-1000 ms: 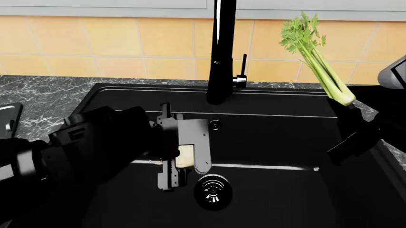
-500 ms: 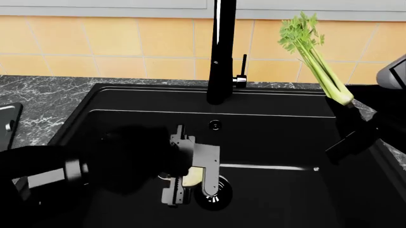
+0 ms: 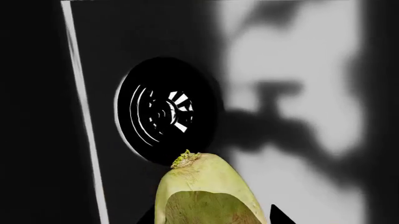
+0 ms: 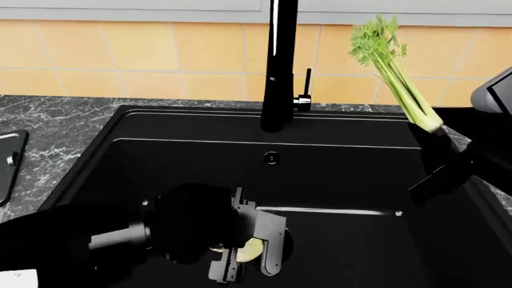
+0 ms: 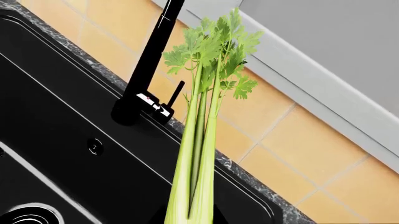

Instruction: Pick up the fruits and vegetables and place them in the sink. Turn on the sink faucet to wash them. Then turn the sink off and put them in the tray.

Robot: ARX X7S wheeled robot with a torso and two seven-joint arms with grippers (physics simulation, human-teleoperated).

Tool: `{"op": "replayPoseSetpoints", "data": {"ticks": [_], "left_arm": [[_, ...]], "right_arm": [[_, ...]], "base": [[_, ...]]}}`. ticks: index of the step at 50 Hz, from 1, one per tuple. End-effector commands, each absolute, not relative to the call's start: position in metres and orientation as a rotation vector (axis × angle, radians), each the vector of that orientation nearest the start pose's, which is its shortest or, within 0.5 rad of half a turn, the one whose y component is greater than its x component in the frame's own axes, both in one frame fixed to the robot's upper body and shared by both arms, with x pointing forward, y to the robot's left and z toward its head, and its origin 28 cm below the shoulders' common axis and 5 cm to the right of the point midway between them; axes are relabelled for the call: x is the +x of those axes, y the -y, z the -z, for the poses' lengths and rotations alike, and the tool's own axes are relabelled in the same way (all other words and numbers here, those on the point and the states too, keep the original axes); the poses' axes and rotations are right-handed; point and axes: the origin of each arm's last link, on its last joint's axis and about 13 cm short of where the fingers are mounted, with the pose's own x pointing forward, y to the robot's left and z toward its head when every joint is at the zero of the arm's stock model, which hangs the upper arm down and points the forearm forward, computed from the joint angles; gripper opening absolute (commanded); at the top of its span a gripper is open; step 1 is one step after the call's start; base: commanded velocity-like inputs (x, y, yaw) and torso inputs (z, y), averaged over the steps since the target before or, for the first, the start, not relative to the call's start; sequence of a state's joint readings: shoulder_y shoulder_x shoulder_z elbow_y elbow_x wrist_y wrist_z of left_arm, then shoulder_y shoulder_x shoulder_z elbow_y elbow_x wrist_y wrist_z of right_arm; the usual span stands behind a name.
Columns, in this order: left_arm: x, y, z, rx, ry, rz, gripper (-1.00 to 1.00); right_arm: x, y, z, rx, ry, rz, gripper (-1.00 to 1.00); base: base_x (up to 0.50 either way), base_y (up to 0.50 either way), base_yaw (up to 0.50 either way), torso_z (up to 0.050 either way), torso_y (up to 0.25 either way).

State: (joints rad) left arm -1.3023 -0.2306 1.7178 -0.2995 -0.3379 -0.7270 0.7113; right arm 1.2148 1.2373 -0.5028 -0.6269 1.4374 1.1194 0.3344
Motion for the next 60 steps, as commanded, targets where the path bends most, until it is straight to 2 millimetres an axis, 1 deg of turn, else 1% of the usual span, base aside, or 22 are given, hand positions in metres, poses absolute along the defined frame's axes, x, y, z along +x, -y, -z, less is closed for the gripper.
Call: {"op": "replayPoseSetpoints", "data": {"ticks": [1,12,13,19,27,35,39,47,54,57,60], "left_arm": [[0.352,-0.140,-0.124,1.310,-0.809,1.242,-1.00],[0.351,-0.140,-0.118,1.315,-0.844,1.250,-1.00],[0.351,-0.140,-0.118,1.317,-0.845,1.252,1.00],[0.349,-0.139,-0.122,1.320,-0.829,1.265,1.00],[0.345,-0.141,-0.136,1.269,-0.763,1.274,1.00],[0.342,-0.150,-0.157,1.165,-0.663,1.234,1.00],[0.340,-0.160,-0.168,1.035,-0.608,1.176,1.00],[0.337,-0.184,-0.180,0.883,-0.533,1.061,1.00],[0.349,-0.204,-0.195,0.720,-0.502,0.926,1.00],[0.357,-0.212,-0.204,0.609,-0.504,0.826,1.00],[0.362,-0.219,-0.212,0.531,-0.485,0.761,1.00]], "right_arm": [[0.193,0.208,-0.306,-0.553,-0.116,-0.241,-1.00],[0.194,0.209,-0.304,-0.549,-0.117,-0.241,-1.00],[0.194,0.209,-0.304,-0.549,-0.117,-0.241,-1.00],[0.193,0.209,-0.304,-0.549,-0.122,-0.236,-1.00],[0.191,0.210,-0.304,-0.552,-0.131,-0.233,-1.00],[0.191,0.210,-0.304,-0.555,-0.135,-0.232,-1.00],[0.190,0.212,-0.304,-0.557,-0.137,-0.221,-1.00],[0.188,0.213,-0.305,-0.557,-0.133,-0.204,-1.00],[0.187,0.213,-0.304,-0.584,-0.143,-0.219,-1.00],[0.186,0.213,-0.307,-0.597,-0.137,-0.221,-1.00],[0.184,0.213,-0.311,-0.604,-0.131,-0.216,-1.00]], "base": [[0.00,0.00,0.00,0.000,0.000],[0.00,0.00,0.00,0.000,0.001],[0.00,0.00,0.00,0.010,0.000],[0.00,0.00,0.00,0.000,0.000],[0.00,0.00,0.00,0.000,0.000],[0.00,0.00,0.00,0.000,0.001],[0.00,0.00,0.00,0.000,0.000],[0.00,0.00,0.00,0.000,0.000],[0.00,0.00,0.00,0.000,0.001],[0.00,0.00,0.00,0.000,0.000],[0.00,0.00,0.00,0.000,0.000]]}}
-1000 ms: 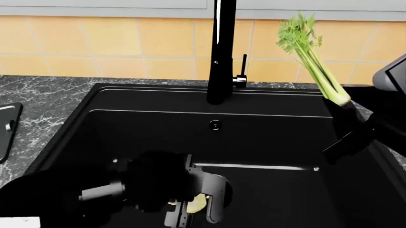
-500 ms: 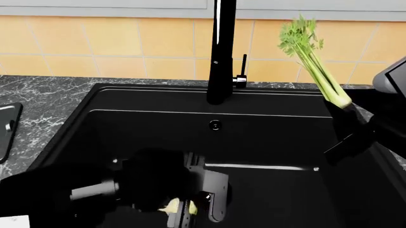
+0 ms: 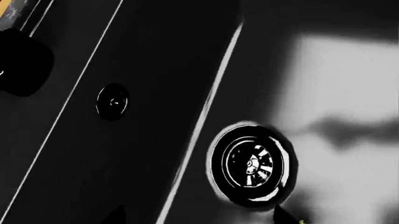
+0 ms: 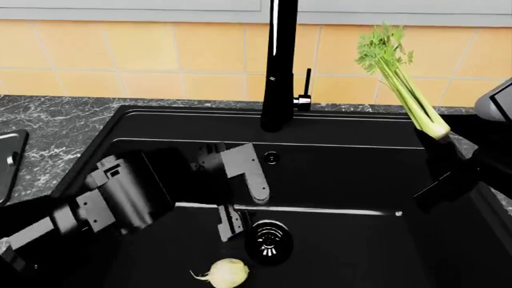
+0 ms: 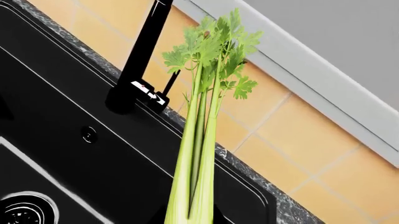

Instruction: Pick up the fruits and vegetables and place them in the sink. Turn on the sink faucet to wash them. Then turn the sink off and put them in the tray.

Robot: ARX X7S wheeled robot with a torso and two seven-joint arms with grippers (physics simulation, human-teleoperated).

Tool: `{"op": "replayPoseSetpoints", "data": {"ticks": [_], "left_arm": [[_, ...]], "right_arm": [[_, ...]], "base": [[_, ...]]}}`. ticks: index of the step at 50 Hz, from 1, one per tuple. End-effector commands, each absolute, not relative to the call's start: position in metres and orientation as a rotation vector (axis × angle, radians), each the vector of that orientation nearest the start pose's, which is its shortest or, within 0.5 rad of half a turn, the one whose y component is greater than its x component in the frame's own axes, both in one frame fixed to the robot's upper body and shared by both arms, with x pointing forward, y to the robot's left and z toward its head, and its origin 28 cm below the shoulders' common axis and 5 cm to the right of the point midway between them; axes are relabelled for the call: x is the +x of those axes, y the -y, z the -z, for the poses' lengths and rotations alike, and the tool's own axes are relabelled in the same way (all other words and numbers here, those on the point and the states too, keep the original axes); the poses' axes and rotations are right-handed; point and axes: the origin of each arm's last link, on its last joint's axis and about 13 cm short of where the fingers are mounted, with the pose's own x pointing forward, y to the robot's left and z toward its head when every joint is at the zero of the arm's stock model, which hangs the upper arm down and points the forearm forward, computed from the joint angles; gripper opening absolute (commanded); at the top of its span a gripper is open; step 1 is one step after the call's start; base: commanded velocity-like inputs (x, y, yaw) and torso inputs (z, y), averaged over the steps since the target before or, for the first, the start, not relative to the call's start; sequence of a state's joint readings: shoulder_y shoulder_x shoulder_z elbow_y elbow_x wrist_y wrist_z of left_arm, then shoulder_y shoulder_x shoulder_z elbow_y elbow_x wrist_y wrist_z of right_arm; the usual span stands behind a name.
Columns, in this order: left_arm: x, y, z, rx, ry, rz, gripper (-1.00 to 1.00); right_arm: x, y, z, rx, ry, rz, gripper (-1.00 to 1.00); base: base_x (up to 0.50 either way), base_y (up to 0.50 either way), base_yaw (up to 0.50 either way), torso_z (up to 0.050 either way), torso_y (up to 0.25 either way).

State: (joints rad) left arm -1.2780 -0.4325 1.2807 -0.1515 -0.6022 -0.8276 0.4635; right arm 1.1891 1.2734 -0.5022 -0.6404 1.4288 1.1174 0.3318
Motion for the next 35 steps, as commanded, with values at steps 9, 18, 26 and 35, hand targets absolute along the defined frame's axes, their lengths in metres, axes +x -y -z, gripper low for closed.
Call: {"op": "replayPoseSetpoints", "data": {"ticks": [9,18,26,35], "left_arm": [[0.354,-0.232,-0.244,0.430,-0.368,0.674,1.00],[0.341,-0.243,-0.271,0.441,-0.290,0.551,1.00],[0.323,-0.246,-0.301,0.446,-0.132,0.492,1.00],[0.320,-0.249,-0.309,0.444,-0.110,0.466,1.00]], "right_arm": [[0.186,0.210,-0.309,-0.625,-0.142,-0.246,-1.00],[0.189,0.207,-0.307,-0.712,-0.187,-0.285,-1.00],[0.211,0.200,-0.298,-0.899,-0.360,-0.413,-1.00],[0.217,0.194,-0.296,-0.981,-0.386,-0.479,-1.00]], "base": [[0.00,0.00,0.00,0.001,0.000],[0.00,0.00,0.00,0.000,0.001],[0.00,0.00,0.00,0.000,0.000],[0.00,0.00,0.00,0.000,0.000]]}}
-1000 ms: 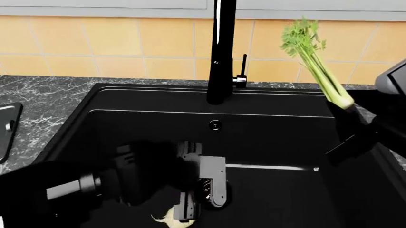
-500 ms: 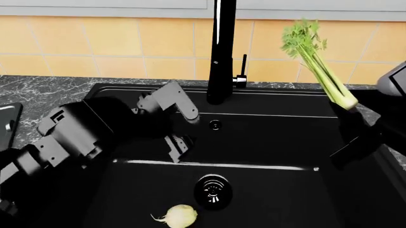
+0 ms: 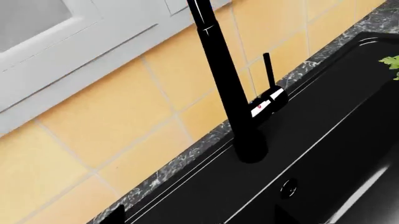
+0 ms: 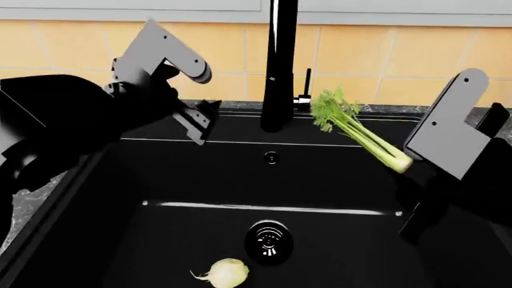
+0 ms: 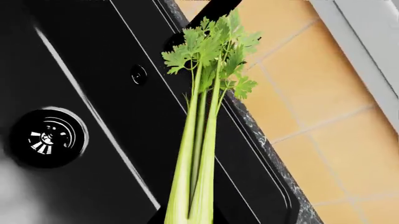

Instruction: Pick up the fruits and vegetables and place them in the sink. Turn on the sink faucet to wash them. Then turn the sink off and put them in the tray.

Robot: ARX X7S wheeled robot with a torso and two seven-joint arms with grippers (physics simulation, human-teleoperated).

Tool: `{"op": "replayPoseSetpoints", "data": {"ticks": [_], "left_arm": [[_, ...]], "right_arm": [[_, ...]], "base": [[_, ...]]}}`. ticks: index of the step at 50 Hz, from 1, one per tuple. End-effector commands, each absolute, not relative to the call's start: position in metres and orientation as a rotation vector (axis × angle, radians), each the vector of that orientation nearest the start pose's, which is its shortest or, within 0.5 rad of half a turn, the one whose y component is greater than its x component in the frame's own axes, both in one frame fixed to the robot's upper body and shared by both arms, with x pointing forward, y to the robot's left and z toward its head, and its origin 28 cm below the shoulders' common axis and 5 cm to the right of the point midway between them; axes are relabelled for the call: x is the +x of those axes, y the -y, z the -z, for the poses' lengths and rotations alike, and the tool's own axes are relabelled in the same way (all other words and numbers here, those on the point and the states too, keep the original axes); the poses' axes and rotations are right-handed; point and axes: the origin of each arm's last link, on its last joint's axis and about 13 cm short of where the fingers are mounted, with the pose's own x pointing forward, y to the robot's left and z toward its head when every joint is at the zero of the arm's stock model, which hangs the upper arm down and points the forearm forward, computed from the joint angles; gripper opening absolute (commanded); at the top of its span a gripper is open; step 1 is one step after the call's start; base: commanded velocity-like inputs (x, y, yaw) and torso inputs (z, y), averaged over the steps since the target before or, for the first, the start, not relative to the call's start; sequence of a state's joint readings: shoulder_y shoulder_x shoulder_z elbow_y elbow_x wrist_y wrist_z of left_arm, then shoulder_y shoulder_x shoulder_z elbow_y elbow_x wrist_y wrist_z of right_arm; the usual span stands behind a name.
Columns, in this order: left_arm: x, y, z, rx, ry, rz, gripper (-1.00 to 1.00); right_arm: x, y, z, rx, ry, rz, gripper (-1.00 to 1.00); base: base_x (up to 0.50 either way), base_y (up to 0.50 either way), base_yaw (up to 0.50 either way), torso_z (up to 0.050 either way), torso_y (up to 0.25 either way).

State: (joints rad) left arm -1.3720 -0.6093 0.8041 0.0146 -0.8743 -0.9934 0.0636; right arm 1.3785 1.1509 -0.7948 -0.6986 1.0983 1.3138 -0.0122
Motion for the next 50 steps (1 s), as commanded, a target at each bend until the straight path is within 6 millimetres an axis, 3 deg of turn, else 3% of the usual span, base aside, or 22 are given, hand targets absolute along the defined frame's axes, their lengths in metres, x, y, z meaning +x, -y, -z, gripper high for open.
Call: {"op": "replayPoseSetpoints", "data": {"ticks": [1,6,24,38,50], "left_arm": [[0.319,-0.250,-0.311,0.445,-0.105,0.463,1.00],[0.314,-0.250,-0.317,0.446,-0.087,0.458,1.00],[0.314,-0.250,-0.315,0.442,-0.089,0.462,1.00],[0.313,-0.249,-0.314,0.447,-0.093,0.462,1.00],[0.313,-0.250,-0.315,0.451,-0.093,0.459,1.00]], "right_arm": [[0.218,0.194,-0.295,-1.018,-0.400,-0.493,-1.00],[0.220,0.194,-0.291,-1.087,-0.401,-0.551,-1.00],[0.228,0.183,-0.265,-1.050,-0.273,-0.723,-1.00],[0.236,0.176,-0.244,-0.970,-0.284,-0.820,-1.00],[0.239,0.172,-0.226,-0.941,-0.393,-0.893,-1.00]], "base": [[0.00,0.00,0.00,0.000,0.000],[0.00,0.00,0.00,0.000,0.000],[0.00,0.00,0.00,0.000,0.001],[0.00,0.00,0.00,0.001,0.001],[0.00,0.00,0.00,0.000,0.000]]}}
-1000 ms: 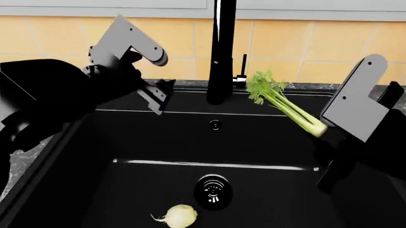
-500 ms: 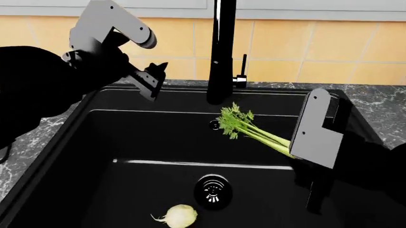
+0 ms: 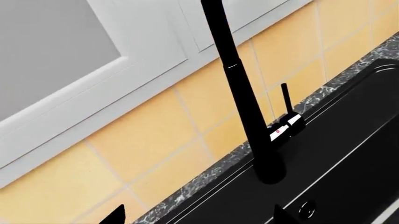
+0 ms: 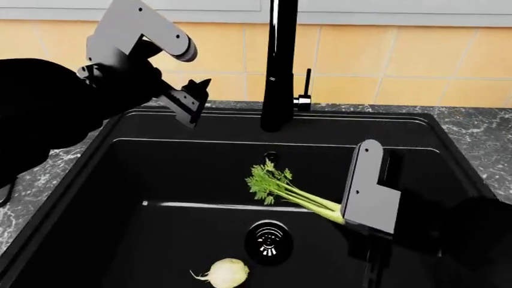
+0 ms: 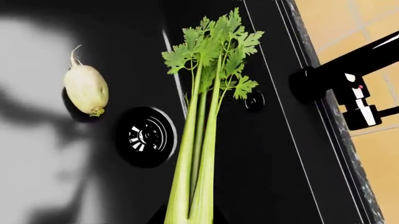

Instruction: Pick up the fruits and vegetables and place them in the sink. Turn on the sink faucet to wash them. Then turn the sink off and put them in the tray.

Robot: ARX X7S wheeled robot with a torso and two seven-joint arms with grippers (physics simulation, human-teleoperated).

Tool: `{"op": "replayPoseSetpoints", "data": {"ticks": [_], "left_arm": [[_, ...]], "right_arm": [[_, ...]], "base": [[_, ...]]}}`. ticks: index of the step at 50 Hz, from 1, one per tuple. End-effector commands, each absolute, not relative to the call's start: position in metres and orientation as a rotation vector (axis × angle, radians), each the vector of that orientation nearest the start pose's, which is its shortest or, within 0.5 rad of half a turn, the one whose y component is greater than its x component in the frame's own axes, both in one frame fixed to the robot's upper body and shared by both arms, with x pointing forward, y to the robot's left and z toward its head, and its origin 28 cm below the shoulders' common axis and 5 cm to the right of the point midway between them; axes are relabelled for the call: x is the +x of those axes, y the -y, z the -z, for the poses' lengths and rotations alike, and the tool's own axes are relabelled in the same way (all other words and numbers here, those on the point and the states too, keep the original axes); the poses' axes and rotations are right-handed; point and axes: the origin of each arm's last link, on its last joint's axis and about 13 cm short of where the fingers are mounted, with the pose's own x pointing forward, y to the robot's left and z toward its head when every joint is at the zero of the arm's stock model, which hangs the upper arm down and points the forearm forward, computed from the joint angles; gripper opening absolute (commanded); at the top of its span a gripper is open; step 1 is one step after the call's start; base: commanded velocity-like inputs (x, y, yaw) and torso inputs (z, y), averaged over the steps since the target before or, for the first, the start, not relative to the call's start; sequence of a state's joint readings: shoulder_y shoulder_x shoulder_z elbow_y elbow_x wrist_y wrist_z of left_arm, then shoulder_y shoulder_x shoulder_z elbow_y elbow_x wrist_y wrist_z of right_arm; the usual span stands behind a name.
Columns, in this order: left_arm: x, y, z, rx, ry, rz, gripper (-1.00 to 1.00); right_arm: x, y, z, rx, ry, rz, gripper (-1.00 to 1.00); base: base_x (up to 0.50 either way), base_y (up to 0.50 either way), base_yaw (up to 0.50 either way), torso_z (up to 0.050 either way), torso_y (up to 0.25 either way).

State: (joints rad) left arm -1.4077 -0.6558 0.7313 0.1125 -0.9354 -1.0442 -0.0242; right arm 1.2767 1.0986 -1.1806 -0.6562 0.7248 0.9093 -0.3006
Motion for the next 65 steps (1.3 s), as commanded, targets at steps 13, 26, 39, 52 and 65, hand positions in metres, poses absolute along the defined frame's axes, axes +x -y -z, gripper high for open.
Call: {"op": "replayPoseSetpoints", "data": {"ticks": [13,26,39,52,65], "left_arm": [[0.314,-0.251,-0.312,0.448,-0.096,0.460,1.00],[0.314,-0.251,-0.311,0.449,-0.099,0.461,1.00],[0.317,-0.251,-0.308,0.452,-0.109,0.463,1.00],[0.317,-0.247,-0.305,0.458,-0.112,0.478,1.00],[0.319,-0.248,-0.303,0.453,-0.117,0.476,1.00]], "right_arm": [[0.251,0.164,-0.218,-0.888,-0.463,-0.960,-1.00],[0.260,0.159,-0.209,-0.917,-0.565,-0.979,-1.00],[0.275,0.148,-0.196,-0.931,-0.650,-1.029,-1.00],[0.282,0.139,-0.177,-0.967,-0.690,-1.047,-1.00],[0.295,0.133,-0.168,-1.047,-0.648,-1.006,-1.00]], "base": [[0.00,0.00,0.00,0.000,0.000],[0.00,0.00,0.00,0.000,0.001],[0.00,0.00,0.00,0.001,0.000],[0.00,0.00,0.00,0.000,0.001],[0.00,0.00,0.00,0.000,0.000]]}}
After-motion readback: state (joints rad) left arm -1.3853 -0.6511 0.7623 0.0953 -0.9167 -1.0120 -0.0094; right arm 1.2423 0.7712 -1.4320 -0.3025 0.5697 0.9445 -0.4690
